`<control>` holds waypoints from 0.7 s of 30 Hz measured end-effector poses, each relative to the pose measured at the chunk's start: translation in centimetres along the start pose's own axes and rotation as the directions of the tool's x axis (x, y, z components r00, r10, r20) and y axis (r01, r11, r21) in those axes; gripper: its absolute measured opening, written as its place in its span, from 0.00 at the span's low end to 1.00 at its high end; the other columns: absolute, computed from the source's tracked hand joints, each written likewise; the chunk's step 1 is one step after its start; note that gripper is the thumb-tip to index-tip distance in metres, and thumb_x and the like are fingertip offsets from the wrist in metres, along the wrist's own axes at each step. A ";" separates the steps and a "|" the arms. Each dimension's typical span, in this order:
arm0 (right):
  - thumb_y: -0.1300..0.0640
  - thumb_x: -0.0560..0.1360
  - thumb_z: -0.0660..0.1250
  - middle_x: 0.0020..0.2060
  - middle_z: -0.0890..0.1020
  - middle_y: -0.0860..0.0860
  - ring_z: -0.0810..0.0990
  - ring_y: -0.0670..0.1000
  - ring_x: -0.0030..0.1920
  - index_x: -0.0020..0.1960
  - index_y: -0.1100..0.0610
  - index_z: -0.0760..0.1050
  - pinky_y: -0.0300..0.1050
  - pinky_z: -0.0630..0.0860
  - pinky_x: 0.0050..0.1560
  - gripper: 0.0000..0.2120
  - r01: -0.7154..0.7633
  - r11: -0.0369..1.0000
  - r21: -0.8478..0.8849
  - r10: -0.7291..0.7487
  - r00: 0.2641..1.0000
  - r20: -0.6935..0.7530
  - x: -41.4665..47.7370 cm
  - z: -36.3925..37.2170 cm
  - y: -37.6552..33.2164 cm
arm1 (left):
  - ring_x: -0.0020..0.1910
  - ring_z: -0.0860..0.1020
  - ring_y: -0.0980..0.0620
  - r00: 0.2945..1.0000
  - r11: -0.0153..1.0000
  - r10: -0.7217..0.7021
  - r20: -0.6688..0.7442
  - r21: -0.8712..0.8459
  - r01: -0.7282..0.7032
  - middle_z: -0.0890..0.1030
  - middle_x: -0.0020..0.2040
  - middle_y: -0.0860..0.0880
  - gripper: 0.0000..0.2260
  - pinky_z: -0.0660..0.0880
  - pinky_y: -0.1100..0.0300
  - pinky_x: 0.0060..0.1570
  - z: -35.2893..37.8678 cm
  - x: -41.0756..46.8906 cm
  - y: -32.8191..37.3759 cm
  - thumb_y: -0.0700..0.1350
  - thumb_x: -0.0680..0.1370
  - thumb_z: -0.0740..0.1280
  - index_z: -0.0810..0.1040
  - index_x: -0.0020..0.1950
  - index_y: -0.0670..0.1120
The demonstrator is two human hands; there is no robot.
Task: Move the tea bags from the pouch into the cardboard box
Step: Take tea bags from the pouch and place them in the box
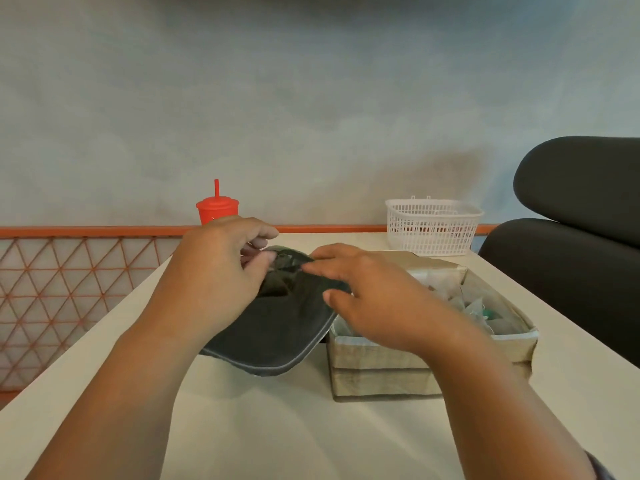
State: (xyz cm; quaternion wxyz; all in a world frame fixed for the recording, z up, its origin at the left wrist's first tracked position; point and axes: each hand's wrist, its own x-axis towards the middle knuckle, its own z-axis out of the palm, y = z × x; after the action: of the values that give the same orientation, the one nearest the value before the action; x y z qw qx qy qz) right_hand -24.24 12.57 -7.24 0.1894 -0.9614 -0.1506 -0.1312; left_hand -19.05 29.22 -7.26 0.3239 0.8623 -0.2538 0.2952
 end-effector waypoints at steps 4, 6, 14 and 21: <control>0.63 0.78 0.58 0.69 0.67 0.41 0.66 0.44 0.67 0.70 0.49 0.67 0.28 0.57 0.59 0.22 -0.016 1.000 -0.012 0.015 0.998 -0.064 0.0 -0.1 0.6 | 0.40 0.75 0.64 0.999 0.999 -0.035 0.011 0.001 0.035 0.77 0.43 0.60 0.11 0.63 0.76 0.35 -0.5 -0.1 0.3 0.42 0.74 0.69 0.80 0.55 0.53; 0.63 0.78 0.58 0.70 0.65 0.41 0.65 0.45 0.68 0.71 0.49 0.65 0.30 0.56 0.62 0.23 -0.038 0.999 0.000 0.038 0.996 -0.085 0.2 0.0 1.0 | 0.39 0.75 0.60 0.997 0.998 -0.044 0.060 0.043 0.041 0.76 0.44 0.60 0.14 0.62 0.76 0.35 -0.7 -0.1 0.2 0.41 0.74 0.68 0.78 0.57 0.55; 0.42 0.69 0.69 0.73 0.44 0.34 0.37 0.43 0.73 0.64 0.40 0.72 0.52 0.47 0.73 0.23 0.018 1.000 0.002 -0.018 0.998 -0.066 -0.3 0.3 -0.6 | 0.38 0.72 0.53 1.000 0.992 -0.010 -0.029 0.125 0.014 0.83 0.47 0.48 0.14 0.65 0.66 0.33 -1.1 0.2 -0.4 0.38 0.75 0.65 0.80 0.57 0.51; 0.40 0.67 0.70 0.66 0.24 0.35 0.21 0.49 0.68 0.56 0.42 0.77 0.63 0.32 0.68 0.18 0.110 0.951 -0.288 -0.093 0.993 0.073 0.0 2.1 -2.0 | 0.38 0.75 0.47 0.991 0.993 -0.023 -0.134 0.115 0.039 0.84 0.45 0.46 0.11 0.66 0.61 0.40 -1.4 0.3 -1.0 0.37 0.74 0.67 0.82 0.54 0.48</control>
State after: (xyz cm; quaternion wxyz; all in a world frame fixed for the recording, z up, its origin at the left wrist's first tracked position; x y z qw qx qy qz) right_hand -24.50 15.14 -8.43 0.0340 -0.9732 -0.1844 -0.1332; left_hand -18.71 30.75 -6.59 0.2934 0.8621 -0.2005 0.3612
